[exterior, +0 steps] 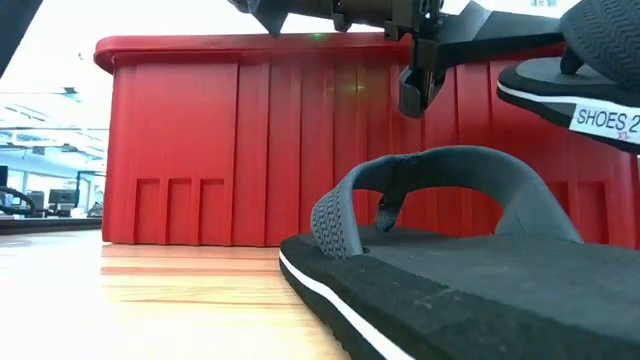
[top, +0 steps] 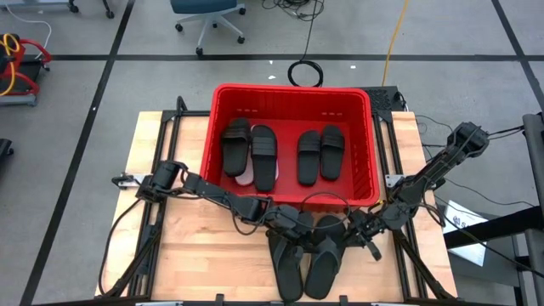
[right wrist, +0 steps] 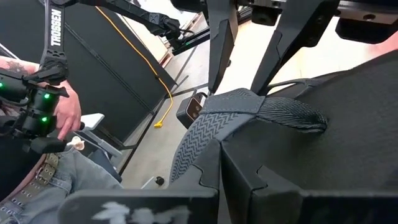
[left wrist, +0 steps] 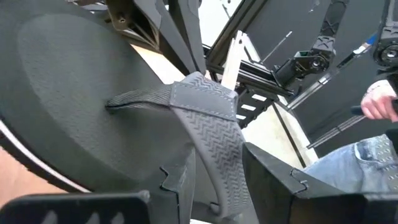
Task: Pick and place slides into bin
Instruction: Put the right slipper into the bin
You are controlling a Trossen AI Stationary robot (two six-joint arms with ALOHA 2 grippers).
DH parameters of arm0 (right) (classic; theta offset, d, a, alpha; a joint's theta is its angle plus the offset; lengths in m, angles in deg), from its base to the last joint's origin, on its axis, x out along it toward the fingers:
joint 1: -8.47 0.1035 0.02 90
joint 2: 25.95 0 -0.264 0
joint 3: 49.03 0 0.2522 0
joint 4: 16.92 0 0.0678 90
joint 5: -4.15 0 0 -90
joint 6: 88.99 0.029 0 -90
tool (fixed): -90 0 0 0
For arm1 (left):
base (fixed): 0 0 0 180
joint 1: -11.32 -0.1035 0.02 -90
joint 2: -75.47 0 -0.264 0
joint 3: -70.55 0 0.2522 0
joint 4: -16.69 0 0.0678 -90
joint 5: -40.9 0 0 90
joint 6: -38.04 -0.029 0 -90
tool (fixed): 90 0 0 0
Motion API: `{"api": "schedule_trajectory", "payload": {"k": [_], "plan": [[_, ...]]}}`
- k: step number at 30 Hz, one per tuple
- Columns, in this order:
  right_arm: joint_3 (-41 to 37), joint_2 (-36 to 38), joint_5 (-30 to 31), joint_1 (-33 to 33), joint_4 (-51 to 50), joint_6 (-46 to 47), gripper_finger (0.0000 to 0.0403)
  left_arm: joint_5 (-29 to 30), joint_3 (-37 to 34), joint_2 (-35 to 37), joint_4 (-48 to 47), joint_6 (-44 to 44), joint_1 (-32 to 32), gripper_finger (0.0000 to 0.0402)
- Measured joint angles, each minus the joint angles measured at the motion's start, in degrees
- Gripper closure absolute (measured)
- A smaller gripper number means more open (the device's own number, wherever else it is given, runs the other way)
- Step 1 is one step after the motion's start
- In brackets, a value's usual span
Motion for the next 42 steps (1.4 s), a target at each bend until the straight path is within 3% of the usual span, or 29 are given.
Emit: {"api": "schedule_trajectory", "payload": {"k": [12, 21, 33, 42], "plan": [[0.0, 0.0, -0.08, -1.33, 0.03, -0.39, 0.0403, -0.88, 0.0, 0.0, -0.09, 0.29, 0.28, 0.0283], [0.0, 0.02, -0.06, -1.33, 0.05, -0.41, 0.0403, -2.06, 0.0, 0.0, 0.08, 0.27, 0.28, 0.0392], [0.0, 0.02, -0.29, -1.21, 0.09, -0.04, 0.04, -2.65, 0.0, 0.0, 0.37, 0.83, 0.28, 0.04], [0.0, 0.02, -7.07, 0.05, 4.74, -0.98, 0.0373, -6.82, 0.02, 2.09, 0.11, 3.13, 0.63, 0.0401]]}}
